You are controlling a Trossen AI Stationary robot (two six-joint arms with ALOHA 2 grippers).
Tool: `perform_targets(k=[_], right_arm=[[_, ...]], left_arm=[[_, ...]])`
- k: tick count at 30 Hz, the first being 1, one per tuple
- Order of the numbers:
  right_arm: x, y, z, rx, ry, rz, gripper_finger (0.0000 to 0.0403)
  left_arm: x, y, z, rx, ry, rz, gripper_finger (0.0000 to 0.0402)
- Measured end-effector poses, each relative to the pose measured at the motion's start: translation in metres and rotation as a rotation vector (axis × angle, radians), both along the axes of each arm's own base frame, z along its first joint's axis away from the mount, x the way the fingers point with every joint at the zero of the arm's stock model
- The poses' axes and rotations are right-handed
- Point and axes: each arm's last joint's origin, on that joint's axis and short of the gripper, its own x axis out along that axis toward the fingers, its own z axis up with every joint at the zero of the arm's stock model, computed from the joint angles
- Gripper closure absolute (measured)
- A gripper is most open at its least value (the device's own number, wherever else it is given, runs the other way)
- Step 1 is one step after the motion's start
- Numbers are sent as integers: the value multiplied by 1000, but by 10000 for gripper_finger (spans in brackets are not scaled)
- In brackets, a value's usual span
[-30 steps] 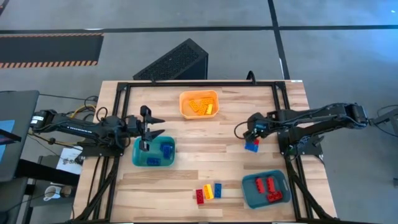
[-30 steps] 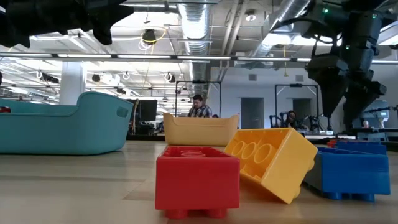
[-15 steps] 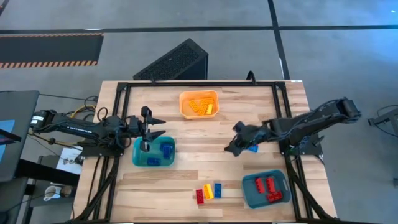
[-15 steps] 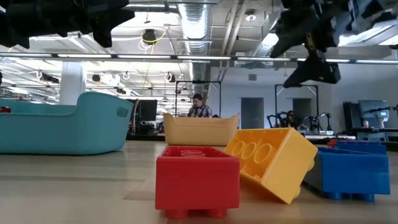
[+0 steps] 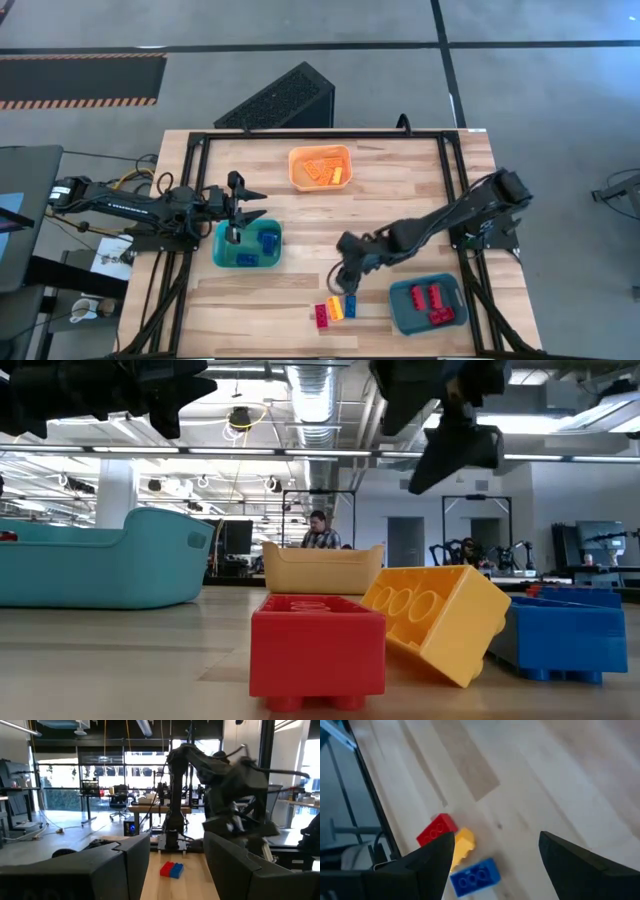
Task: Sort & place blocks by color
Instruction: Put the red game piece into the blue bin
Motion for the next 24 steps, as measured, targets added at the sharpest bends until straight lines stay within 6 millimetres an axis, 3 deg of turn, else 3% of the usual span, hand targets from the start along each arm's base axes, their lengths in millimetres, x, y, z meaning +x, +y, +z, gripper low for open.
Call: perform_targets(k=[13, 24], right_arm=[[62, 66, -18, -178, -15, 356, 92], [93, 83, -47, -192, -11, 560, 92]], left_arm=[[0, 0, -1, -10, 15, -3, 228], [1, 0, -4, -23, 44, -6, 228]])
